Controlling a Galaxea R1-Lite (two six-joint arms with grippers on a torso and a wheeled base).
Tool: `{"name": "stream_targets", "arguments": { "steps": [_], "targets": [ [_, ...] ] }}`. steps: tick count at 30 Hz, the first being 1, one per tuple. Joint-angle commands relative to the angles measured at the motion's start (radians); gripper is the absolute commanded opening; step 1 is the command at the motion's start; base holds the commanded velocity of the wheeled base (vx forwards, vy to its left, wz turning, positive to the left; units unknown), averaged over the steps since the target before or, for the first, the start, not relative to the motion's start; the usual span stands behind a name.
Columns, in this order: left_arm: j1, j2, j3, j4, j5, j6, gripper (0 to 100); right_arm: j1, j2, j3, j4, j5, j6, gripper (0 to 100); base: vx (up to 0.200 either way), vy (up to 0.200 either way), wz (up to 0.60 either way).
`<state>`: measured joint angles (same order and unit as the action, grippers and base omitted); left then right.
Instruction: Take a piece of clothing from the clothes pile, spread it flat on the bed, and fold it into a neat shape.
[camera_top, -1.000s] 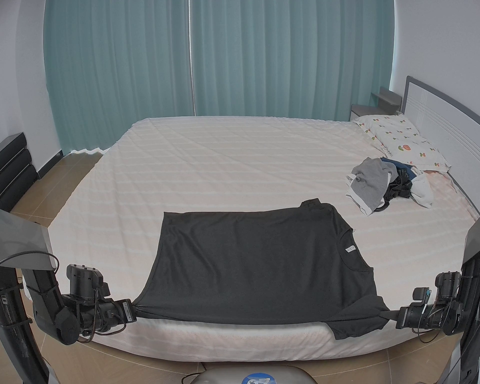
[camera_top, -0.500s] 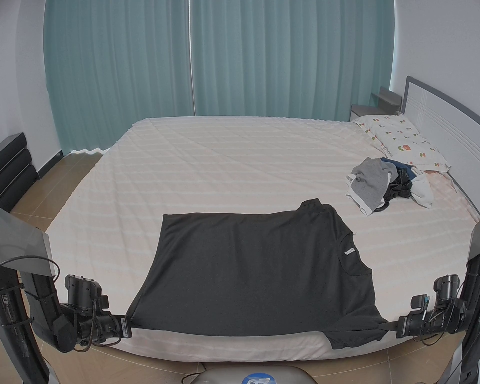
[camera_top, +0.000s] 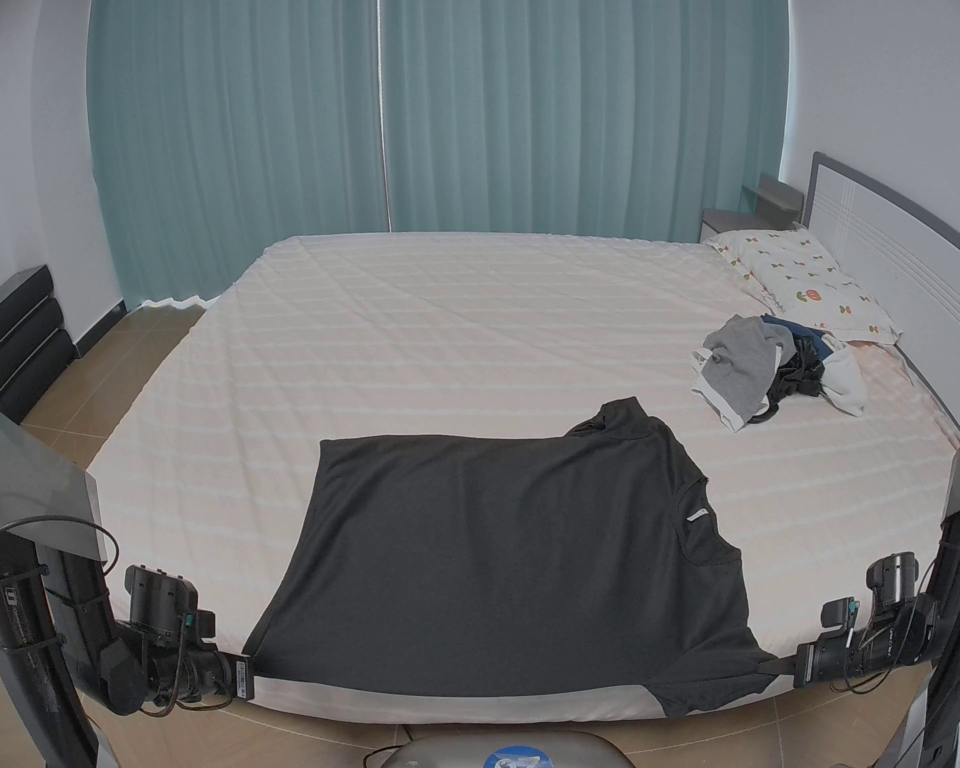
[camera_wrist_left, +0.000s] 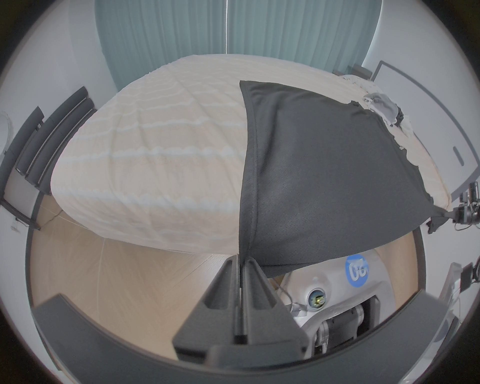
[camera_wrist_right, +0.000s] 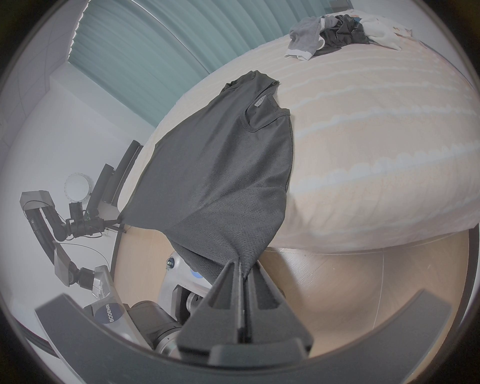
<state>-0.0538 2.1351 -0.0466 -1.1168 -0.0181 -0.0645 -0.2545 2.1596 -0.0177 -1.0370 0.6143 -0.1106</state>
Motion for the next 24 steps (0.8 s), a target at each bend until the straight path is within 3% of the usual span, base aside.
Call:
{"name": "stream_targets", "arguments": {
  "steps": [1,14,18,20,24],
  "targets": [
    [0.009,0.005,0.031,0.000,0.024,0.020,0,0.000,-0.061,0.018,0.032,0.001,-0.003,0,0.000,0.000,0.00],
    [0.008,-0.007,0.040,0.049,0.047,0.048,0,0.007,-0.141,0.018,0.153,-0.002,-0.011,0,0.000,0.000,0.00],
    [0.011,-0.023,0.028,0.046,0.038,0.032,0,0.018,-0.145,0.018,0.120,-0.001,-0.004,0,0.000,0.000,0.00],
    [0.015,-0.050,0.008,0.046,0.032,0.006,0,0.018,-0.145,0.018,0.104,0.004,-0.001,0,0.000,0.000,0.00],
    [0.015,-0.124,-0.052,0.061,0.000,-0.115,0,0.014,-0.130,0.013,-0.037,0.084,0.019,0,0.000,0.000,0.00]
  ]
}}
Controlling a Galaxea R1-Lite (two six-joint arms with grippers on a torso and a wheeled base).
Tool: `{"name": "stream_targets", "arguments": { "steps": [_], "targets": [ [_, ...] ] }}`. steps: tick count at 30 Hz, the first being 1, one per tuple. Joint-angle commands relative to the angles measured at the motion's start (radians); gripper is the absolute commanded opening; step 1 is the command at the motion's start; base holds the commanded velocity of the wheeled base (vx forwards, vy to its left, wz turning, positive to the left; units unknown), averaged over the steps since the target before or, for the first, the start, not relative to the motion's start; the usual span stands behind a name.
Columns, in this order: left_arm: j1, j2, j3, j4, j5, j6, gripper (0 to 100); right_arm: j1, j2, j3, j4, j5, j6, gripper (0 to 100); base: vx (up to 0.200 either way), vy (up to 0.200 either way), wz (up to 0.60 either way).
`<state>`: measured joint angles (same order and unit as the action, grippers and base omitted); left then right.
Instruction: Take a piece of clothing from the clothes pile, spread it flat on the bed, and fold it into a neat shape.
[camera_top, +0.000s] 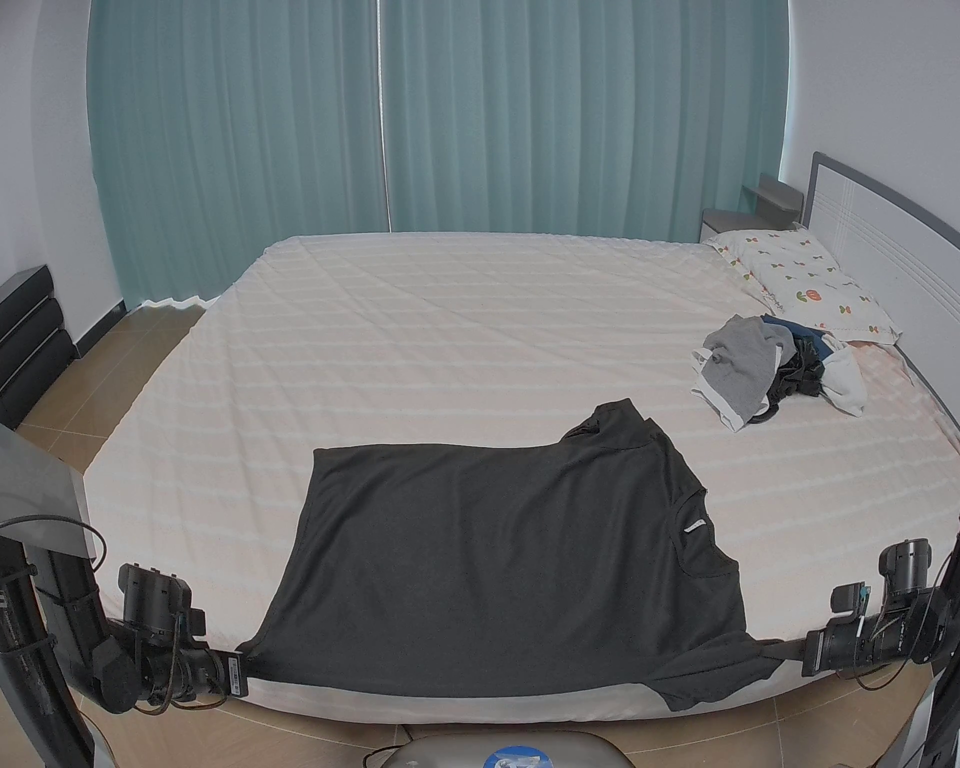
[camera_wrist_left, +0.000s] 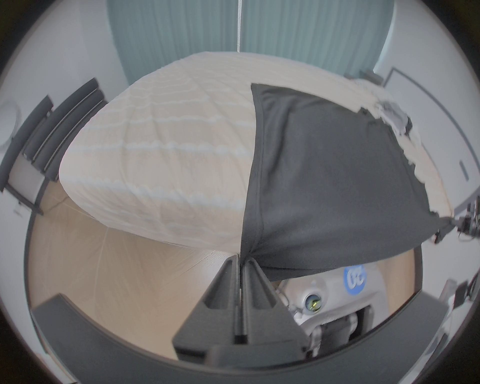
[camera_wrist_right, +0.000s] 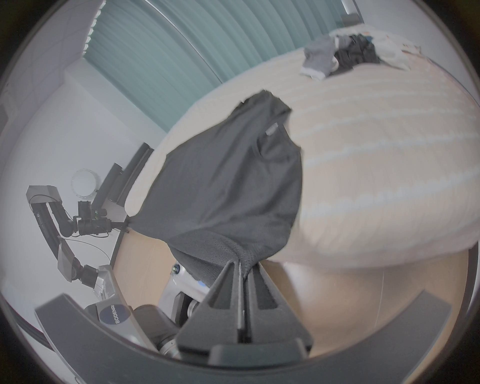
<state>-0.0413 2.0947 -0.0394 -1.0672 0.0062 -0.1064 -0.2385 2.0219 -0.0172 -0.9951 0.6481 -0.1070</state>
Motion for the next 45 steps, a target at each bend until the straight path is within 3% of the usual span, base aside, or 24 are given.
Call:
{"name": "stream_targets", "arguments": {
  "steps": [1,4,6,8,15,19,24,28,41,45],
  "targets": [
    [0.003,-0.087,-0.074,0.016,-0.031,-0.090,0,-0.001,0.015,0.011,-0.103,0.053,0.027,0,0.000,0.000,0.00],
    [0.003,-0.084,-0.103,0.024,-0.034,-0.121,0,0.004,0.043,0.003,-0.157,0.058,0.059,0,0.000,0.000,0.00],
    [0.003,-0.082,-0.192,0.026,-0.031,-0.262,0,0.008,0.084,-0.010,-0.246,0.059,0.084,0,0.000,0.000,0.00],
    [0.003,-0.081,-0.224,0.032,-0.032,-0.334,0,0.021,0.106,-0.027,-0.287,0.058,0.109,0,0.000,0.000,0.00],
    [0.014,-0.065,-0.289,0.108,-0.040,-0.363,0,0.073,0.136,-0.125,-0.313,0.051,0.236,0,0.000,0.000,0.00],
    [0.012,-0.002,-0.359,0.118,-0.040,-0.458,0,0.097,0.170,-0.205,-0.303,0.041,0.265,0,0.000,0.000,0.00],
    [0.011,0.050,-0.409,0.121,-0.041,-0.507,0,0.093,0.227,-0.271,-0.297,0.038,0.271,0,0.000,0.000,0.00],
    [0.008,0.100,-0.478,0.121,-0.043,-0.593,0,0.090,0.270,-0.316,-0.312,0.039,0.348,0,0.000,0.000,0.00],
    [0.008,0.145,-0.527,0.119,-0.104,-0.625,0,0.096,0.293,-0.352,-0.321,0.047,0.417,0,0.000,0.000,0.00],
    [0.008,0.182,-0.560,0.122,-0.103,-0.630,0,0.091,0.353,-0.366,-0.408,0.044,0.444,0,0.000,0.000,0.00]
  ]
}}
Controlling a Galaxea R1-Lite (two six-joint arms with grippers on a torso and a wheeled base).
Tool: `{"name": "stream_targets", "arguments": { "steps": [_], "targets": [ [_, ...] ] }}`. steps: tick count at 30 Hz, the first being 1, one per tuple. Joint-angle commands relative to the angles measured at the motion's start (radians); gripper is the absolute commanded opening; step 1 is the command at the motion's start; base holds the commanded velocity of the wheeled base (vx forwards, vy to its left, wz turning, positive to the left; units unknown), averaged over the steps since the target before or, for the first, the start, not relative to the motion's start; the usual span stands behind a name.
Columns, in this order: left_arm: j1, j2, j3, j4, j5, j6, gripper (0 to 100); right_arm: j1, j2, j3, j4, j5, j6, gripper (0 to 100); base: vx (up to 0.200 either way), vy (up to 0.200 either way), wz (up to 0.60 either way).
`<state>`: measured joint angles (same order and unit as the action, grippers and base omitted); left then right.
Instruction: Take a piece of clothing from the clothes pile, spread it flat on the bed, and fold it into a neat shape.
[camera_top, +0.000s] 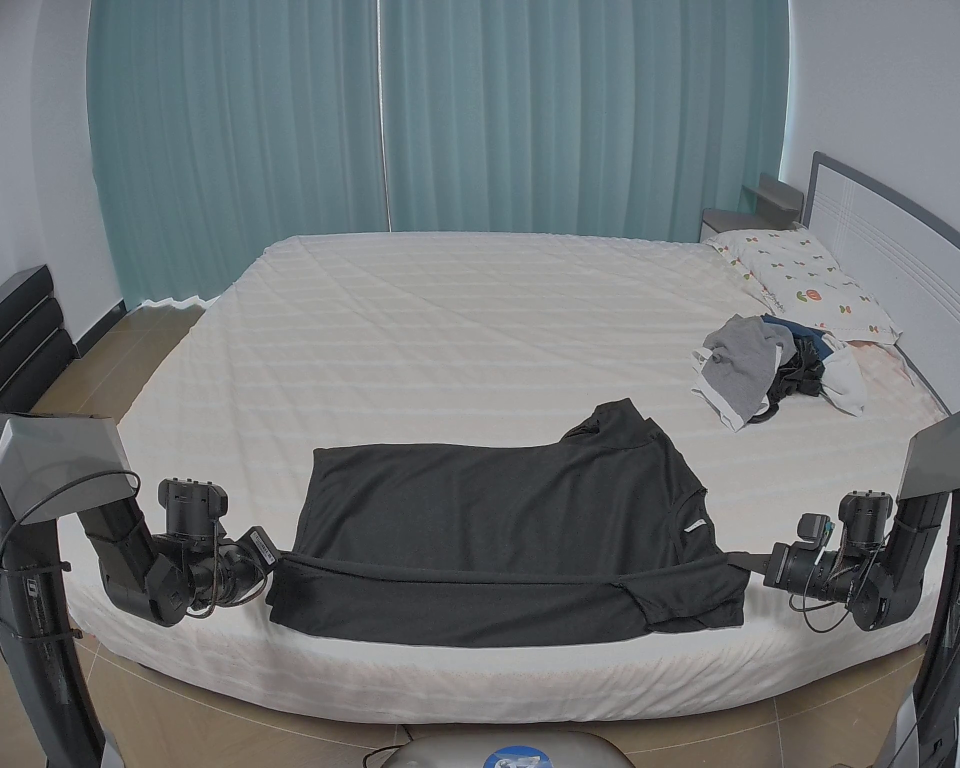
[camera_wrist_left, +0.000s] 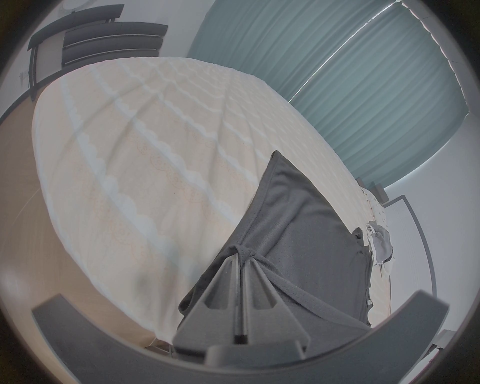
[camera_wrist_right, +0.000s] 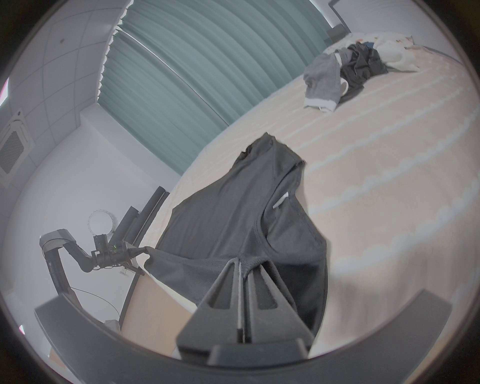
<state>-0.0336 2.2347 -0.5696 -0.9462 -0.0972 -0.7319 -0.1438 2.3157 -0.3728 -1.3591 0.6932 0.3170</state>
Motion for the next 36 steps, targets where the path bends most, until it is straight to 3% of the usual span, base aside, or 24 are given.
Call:
{"name": "stream_targets", "arguments": {
  "steps": [1,5,10,11,25,36],
  "targets": [
    [0.000,0.043,-0.030,0.001,0.001,-0.003,0,-0.003,0.060,-0.011,-0.051,-0.003,0.025,0,0.000,0.000,0.00],
    [-0.002,0.051,-0.042,-0.002,-0.001,-0.006,0,-0.003,0.097,-0.008,-0.138,-0.004,0.086,0,0.000,0.000,0.00],
    [-0.002,0.060,-0.044,-0.008,0.002,-0.020,0,0.000,0.125,0.000,-0.178,-0.006,0.093,0,0.000,0.000,0.00],
    [-0.002,0.060,-0.064,-0.011,0.010,-0.069,0,0.001,0.143,-0.005,-0.201,-0.004,0.094,0,0.000,0.000,0.00],
    [0.004,-0.026,-0.039,-0.009,0.013,-0.089,0,0.009,0.139,-0.023,-0.202,-0.003,0.126,0,0.000,0.000,0.00],
    [0.014,0.065,-0.090,-0.013,0.016,-0.086,0,0.012,0.149,-0.058,-0.202,-0.003,0.128,0,0.000,0.000,0.00]
  ]
}}
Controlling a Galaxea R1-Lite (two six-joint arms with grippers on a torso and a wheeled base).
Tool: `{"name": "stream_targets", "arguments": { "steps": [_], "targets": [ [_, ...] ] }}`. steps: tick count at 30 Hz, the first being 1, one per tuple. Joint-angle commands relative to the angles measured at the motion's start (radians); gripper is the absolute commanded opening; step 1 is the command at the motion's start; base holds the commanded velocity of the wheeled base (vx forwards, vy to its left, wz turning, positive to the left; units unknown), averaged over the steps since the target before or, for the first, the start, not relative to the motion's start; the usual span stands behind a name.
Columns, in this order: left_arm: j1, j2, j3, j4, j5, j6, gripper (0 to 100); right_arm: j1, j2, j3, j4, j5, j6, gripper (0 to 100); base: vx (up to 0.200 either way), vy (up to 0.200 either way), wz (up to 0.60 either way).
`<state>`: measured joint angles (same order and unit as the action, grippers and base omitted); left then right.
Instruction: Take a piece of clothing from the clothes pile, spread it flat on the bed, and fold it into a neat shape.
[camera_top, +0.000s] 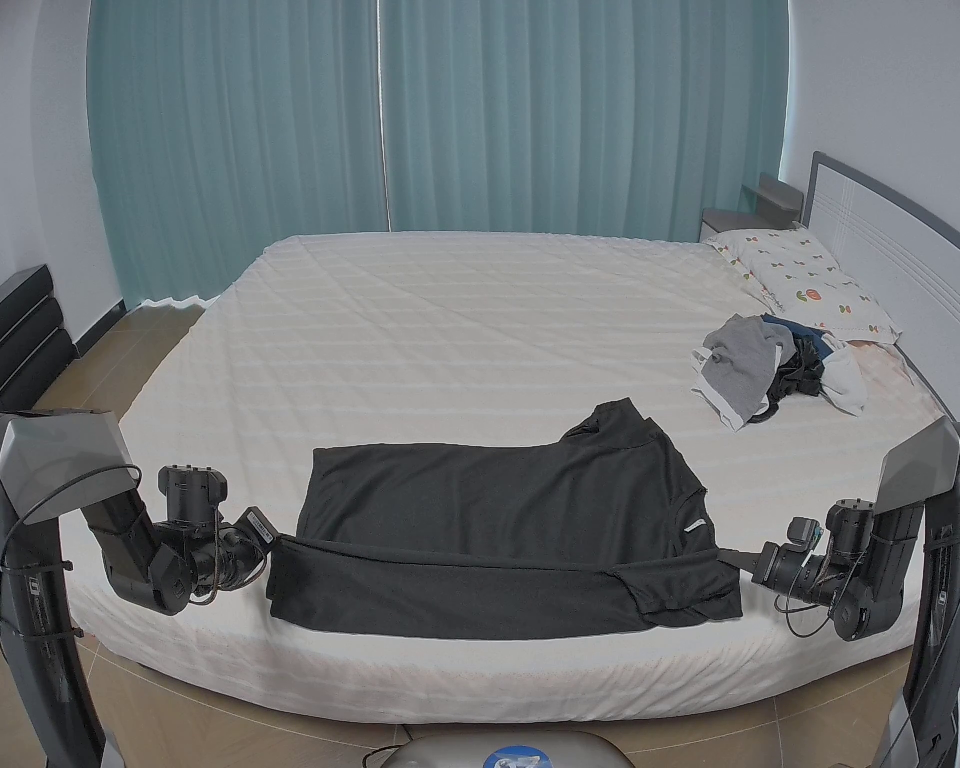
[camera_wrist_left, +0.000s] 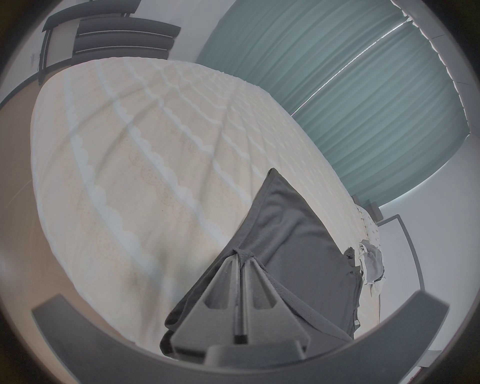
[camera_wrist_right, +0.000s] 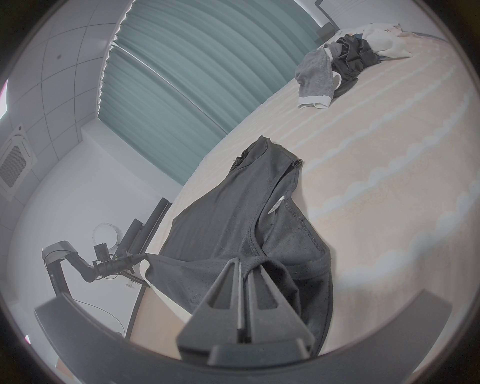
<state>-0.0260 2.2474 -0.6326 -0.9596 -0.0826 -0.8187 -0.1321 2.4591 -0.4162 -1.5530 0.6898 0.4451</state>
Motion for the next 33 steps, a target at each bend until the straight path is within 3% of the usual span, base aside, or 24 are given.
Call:
{"name": "stream_targets", "arguments": {
  "steps": [1,17,23,29,33],
  "targets": [
    [0.006,0.061,-0.035,0.001,0.001,0.001,0,0.000,0.011,-0.018,-0.009,0.001,0.000,0,0.000,0.000,0.00],
    [-0.005,0.119,-0.073,0.001,0.023,0.018,0,0.012,0.084,-0.079,-0.007,-0.007,0.000,0,0.000,0.000,0.00],
    [-0.006,0.129,-0.075,-0.001,0.033,0.029,0,0.037,0.104,-0.101,-0.007,-0.058,0.000,0,0.000,0.000,0.00],
    [-0.011,0.130,-0.078,-0.001,0.035,0.029,0,0.039,0.103,-0.108,-0.007,-0.058,0.001,0,0.000,0.000,0.00],
    [-0.009,0.129,-0.088,0.001,0.040,0.026,0,0.043,0.084,-0.128,-0.009,-0.069,0.069,0,0.000,0.000,0.00]
  ]
}}
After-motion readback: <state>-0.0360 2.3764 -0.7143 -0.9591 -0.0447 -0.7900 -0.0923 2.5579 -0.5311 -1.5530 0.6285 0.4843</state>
